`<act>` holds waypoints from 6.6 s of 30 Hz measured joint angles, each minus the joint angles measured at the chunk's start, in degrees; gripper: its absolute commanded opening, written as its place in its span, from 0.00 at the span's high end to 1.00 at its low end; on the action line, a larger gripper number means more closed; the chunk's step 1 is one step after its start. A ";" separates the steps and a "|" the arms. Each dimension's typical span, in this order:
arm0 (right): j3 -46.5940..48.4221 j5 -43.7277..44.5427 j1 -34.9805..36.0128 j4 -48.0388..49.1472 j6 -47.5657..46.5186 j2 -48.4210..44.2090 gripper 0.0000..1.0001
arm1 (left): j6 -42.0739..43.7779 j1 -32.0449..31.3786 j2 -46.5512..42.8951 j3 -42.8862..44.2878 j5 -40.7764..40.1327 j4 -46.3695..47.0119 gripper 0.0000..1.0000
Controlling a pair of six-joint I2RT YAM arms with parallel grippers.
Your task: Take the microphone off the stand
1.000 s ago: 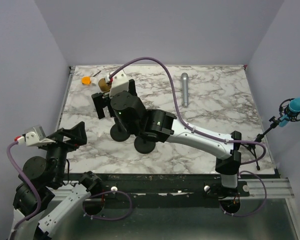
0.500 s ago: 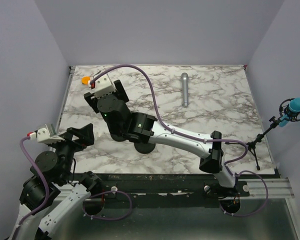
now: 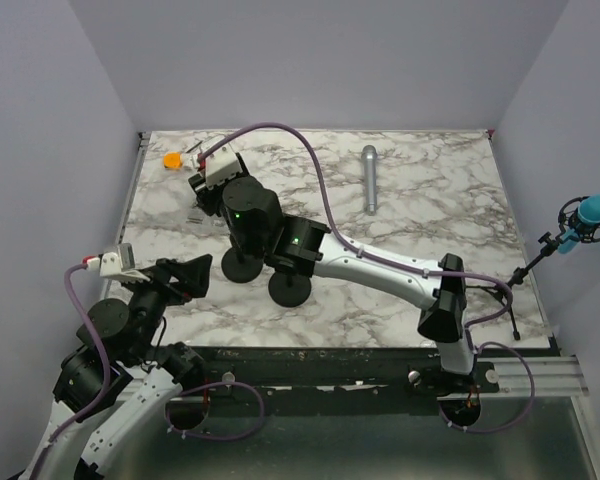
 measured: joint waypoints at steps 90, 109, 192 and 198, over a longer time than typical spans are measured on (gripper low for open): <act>-6.58 -48.94 -13.22 -9.09 1.86 -7.93 0.78 | 24.44 40.76 33.64 -21.59 64.85 75.36 1.00; -2.47 -19.89 -11.04 -1.51 5.90 -10.08 0.79 | 26.84 39.76 34.21 -19.43 63.84 70.95 1.00; 22.67 -26.62 -47.84 -24.55 33.24 39.10 0.15 | 26.40 34.05 26.36 -13.57 51.28 48.57 0.01; 22.56 -27.98 -47.84 -26.01 32.33 38.05 0.02 | 26.75 33.64 25.11 -13.57 50.60 48.54 0.01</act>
